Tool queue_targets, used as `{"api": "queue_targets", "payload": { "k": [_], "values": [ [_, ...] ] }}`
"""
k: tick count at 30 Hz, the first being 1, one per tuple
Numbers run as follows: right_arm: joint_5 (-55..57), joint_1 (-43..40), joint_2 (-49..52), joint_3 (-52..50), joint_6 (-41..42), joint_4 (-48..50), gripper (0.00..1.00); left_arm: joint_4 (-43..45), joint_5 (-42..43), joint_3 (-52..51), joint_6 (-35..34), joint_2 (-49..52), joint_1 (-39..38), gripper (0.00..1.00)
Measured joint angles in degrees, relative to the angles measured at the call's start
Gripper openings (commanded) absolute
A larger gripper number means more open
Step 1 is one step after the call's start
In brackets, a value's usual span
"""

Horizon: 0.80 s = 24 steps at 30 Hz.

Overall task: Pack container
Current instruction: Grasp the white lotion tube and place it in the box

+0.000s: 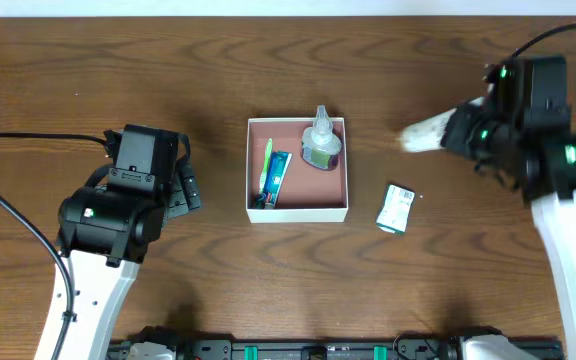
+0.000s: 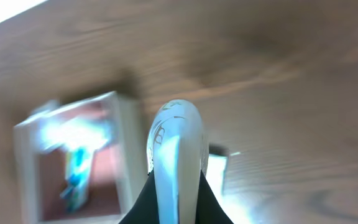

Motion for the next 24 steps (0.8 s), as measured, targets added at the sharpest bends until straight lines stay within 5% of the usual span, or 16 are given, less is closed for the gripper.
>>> {"api": "queue_targets", "payload": {
  "k": [6,12,24],
  "values": [
    [-1.5,15.9,-8.0,0.0,1.6,-1.7,0.02,0.0,0.0,0.0,0.0,0.0,0.0,0.98],
    [0.9,26.0,-4.1,0.0,4.2,0.1,0.02,0.0,0.0,0.0,0.0,0.0,0.0,0.98],
    [12.4,27.8,17.6,0.0,6.2,9.2,0.01,0.0,0.0,0.0,0.0,0.0,0.0,0.98]
  ]
}}
